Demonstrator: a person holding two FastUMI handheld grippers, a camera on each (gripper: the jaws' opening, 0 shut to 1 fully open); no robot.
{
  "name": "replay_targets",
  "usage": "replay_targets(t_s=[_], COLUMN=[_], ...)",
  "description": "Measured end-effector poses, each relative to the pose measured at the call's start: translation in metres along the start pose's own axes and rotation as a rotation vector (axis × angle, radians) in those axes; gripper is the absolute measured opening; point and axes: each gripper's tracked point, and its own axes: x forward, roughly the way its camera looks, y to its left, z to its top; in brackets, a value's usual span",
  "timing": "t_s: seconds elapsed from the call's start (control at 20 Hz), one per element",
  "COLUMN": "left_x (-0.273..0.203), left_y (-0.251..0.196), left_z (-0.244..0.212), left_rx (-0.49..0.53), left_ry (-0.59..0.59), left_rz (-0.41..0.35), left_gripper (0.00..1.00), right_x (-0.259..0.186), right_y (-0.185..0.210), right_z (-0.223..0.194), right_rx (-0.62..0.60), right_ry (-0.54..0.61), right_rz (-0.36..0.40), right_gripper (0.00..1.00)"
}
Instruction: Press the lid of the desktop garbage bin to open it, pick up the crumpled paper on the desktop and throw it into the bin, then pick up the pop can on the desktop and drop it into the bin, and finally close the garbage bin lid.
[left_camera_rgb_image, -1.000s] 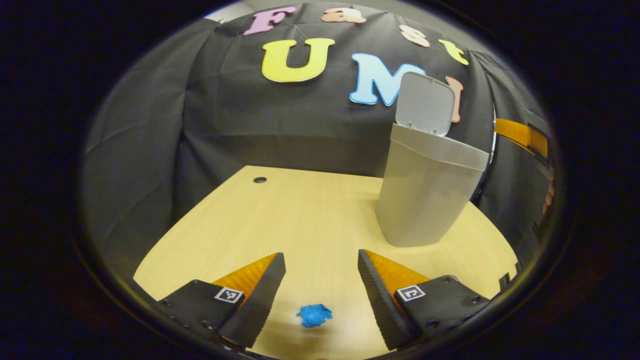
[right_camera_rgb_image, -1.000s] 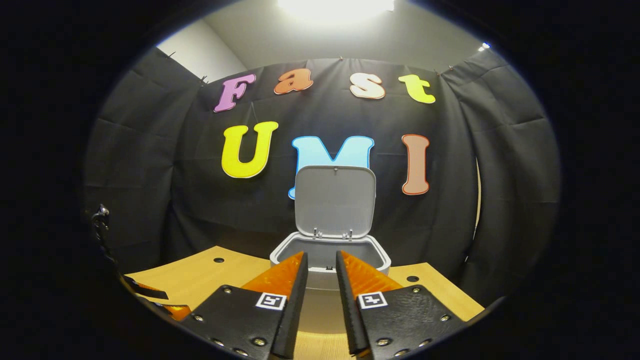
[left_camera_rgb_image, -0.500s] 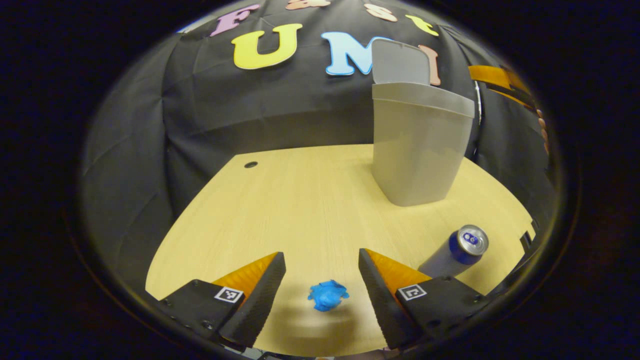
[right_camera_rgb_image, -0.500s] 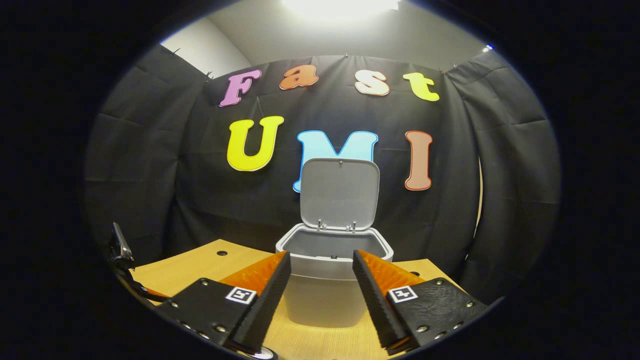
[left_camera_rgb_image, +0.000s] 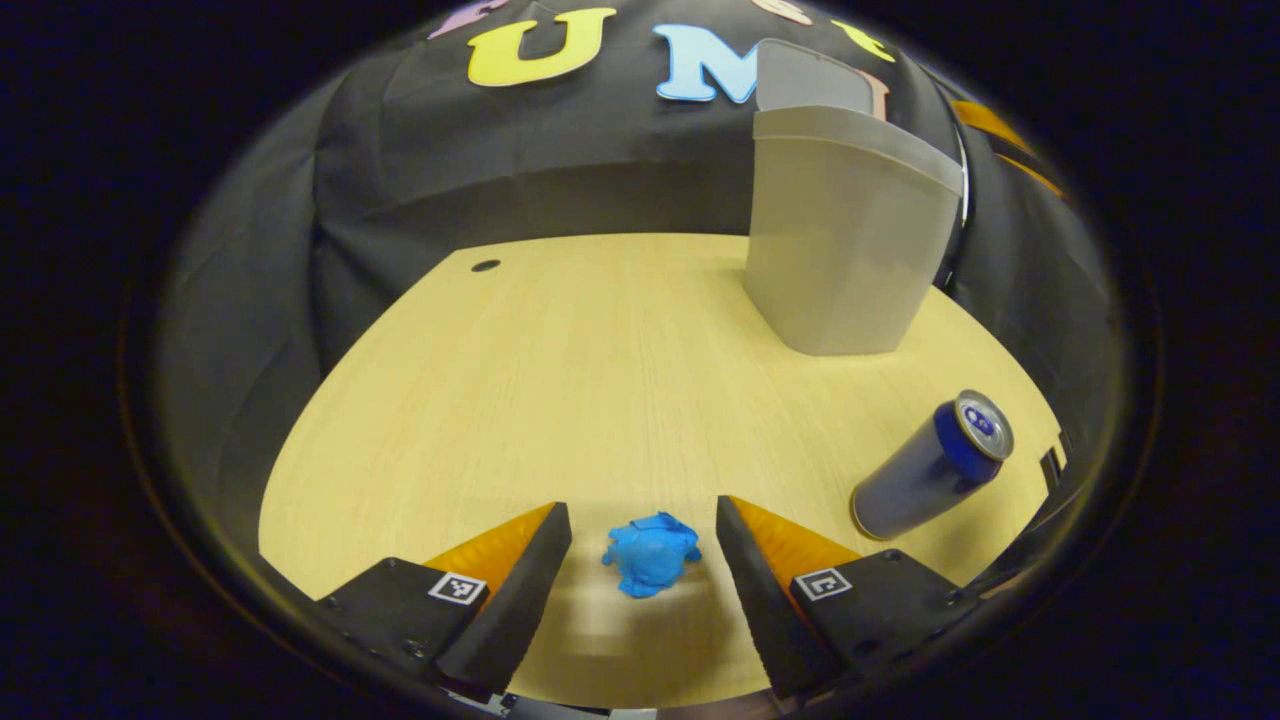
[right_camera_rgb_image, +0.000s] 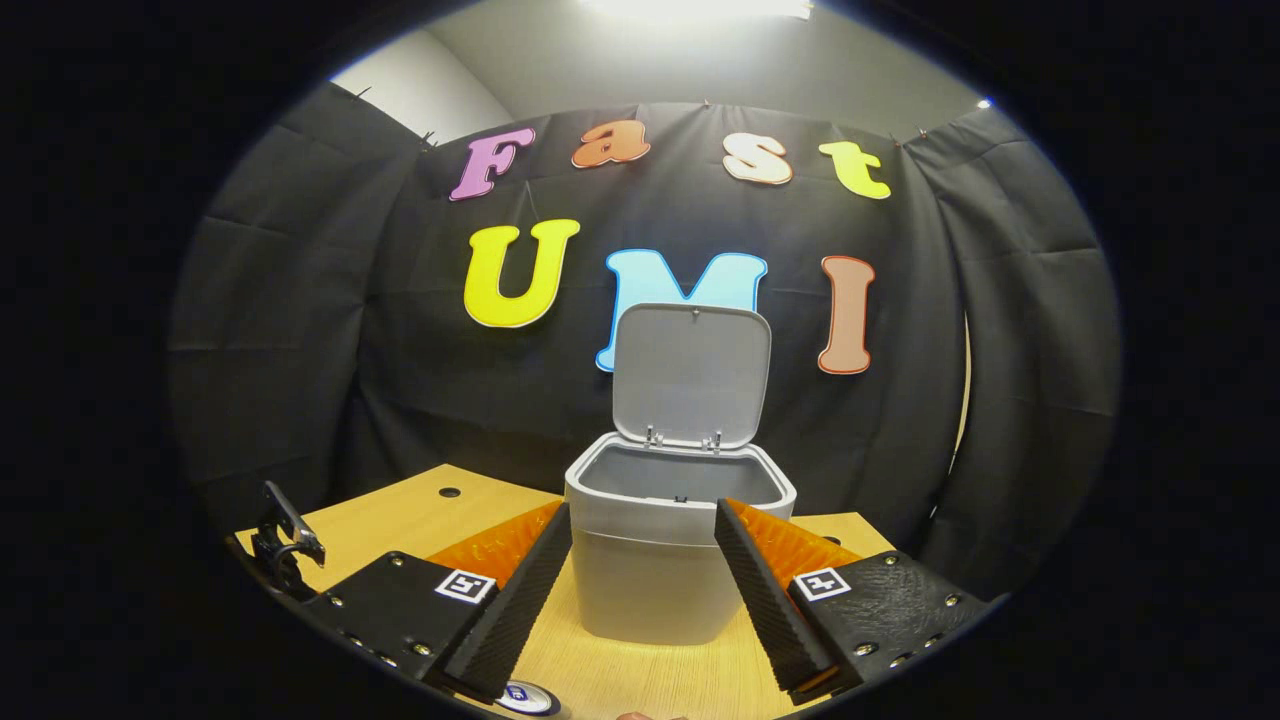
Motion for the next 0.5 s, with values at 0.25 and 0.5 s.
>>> replay_targets(t_s=[0.25, 0.5], left_x=[0.013, 0.017], left_y=[-0.004, 0.001], left_z=[-0.012, -0.017], left_rx=[0.023, 0.010], left_ry=[0.046, 0.068], left_rz=[-0.002, 0.005], left_gripper=[0.79, 0.60], right_x=[-0.001, -0.001], right_y=[-0.004, -0.012], right_z=[-0.001, -0.003], right_rx=[-0.008, 0.001], right_ry=[0.001, 0.005], right_rz=[-0.014, -0.042], right_gripper=[0.93, 0.93])
